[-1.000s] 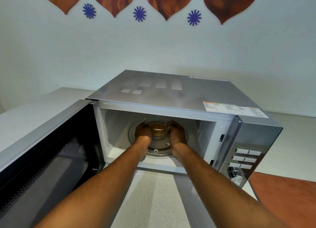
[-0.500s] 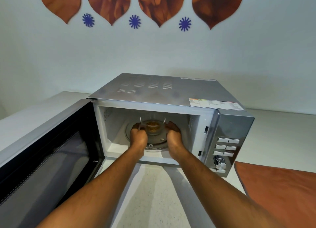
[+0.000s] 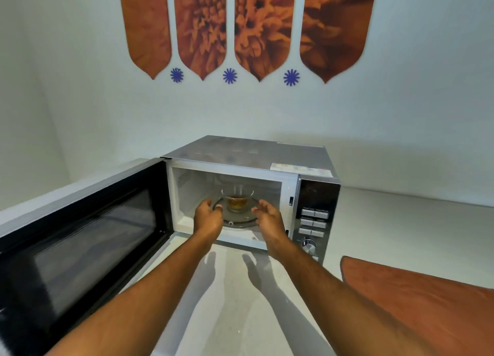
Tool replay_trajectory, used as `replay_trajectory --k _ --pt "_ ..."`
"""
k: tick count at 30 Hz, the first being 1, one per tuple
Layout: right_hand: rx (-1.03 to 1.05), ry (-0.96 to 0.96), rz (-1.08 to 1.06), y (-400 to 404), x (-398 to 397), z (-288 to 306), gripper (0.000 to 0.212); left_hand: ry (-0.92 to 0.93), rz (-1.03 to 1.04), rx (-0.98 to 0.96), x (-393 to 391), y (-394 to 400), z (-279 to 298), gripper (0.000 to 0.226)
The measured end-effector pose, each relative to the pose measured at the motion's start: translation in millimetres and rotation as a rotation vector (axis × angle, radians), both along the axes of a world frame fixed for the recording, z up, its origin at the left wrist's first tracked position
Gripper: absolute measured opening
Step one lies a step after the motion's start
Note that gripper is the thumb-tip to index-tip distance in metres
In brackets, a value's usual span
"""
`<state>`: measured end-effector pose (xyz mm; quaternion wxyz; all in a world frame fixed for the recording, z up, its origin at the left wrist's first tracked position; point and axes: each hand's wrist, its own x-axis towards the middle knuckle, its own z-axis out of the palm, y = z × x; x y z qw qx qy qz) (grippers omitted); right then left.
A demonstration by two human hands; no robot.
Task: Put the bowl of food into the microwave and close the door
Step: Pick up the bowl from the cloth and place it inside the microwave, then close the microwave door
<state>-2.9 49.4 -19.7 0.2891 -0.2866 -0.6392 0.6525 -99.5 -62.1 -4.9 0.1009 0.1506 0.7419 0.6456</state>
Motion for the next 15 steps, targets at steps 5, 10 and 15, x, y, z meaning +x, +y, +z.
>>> replay_trajectory --k 5,10,15 --pt "0.238 -0.036 0.054 -9 50 9 0.055 0.186 0.074 -0.136 43 -40 10 0.05" --pt "0.707 -0.09 -0.067 -6 91 30 0.05 0.374 0.213 -0.324 63 -95 17 0.053" --pt "1.088 -0.122 -0.21 2 124 52 0.05 0.547 0.396 -0.45 86 -158 28 0.049"
